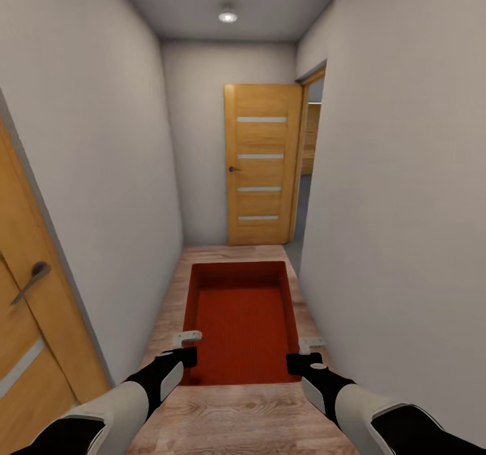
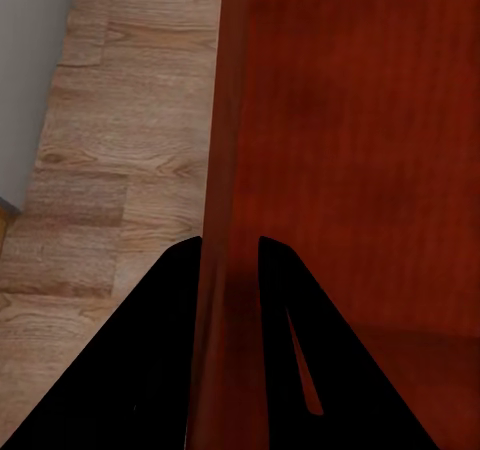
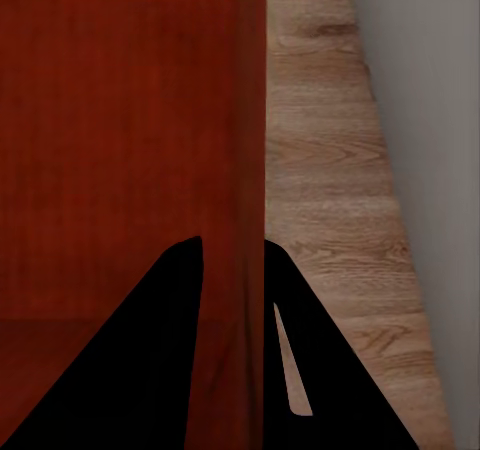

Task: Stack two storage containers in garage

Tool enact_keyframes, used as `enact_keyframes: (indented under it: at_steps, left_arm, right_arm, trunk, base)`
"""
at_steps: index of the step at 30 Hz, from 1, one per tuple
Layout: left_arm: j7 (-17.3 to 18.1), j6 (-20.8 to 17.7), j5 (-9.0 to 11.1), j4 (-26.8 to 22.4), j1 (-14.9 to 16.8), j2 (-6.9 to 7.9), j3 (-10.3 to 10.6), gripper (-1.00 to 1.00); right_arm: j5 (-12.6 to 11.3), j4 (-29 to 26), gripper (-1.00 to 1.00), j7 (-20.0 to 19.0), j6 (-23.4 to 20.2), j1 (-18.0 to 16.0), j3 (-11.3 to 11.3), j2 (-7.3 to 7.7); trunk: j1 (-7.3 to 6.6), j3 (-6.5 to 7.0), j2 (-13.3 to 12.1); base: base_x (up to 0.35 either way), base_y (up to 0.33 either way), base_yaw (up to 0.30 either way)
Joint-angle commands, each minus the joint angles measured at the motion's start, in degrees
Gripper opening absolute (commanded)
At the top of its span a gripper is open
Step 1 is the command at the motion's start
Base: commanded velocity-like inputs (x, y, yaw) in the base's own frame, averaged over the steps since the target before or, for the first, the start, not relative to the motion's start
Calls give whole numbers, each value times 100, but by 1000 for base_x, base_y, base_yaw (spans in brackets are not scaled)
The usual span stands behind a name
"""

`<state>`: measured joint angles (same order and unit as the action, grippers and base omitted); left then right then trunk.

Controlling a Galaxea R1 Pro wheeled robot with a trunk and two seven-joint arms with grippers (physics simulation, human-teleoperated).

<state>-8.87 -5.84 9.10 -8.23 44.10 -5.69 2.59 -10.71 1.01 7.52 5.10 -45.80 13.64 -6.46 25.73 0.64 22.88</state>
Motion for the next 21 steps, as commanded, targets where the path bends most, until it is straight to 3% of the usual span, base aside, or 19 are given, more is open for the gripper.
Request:
enact_keyframes:
  at_steps: [1,21]
  left_arm:
    - [-247,215,-66,-30,2,200,-198,-100]
    - [-247,209,-67,-21,2,231,-198,-100]
  right_arm:
    - [-27,14,-100,-75,12,0,-134,-4]
    - [-31,14,-100,-58,25,0,-134,-4]
  trunk:
    - [5,-2,4]
    - [5,-2,4]
  base:
    - [324,88,0]
    - [324,24,0]
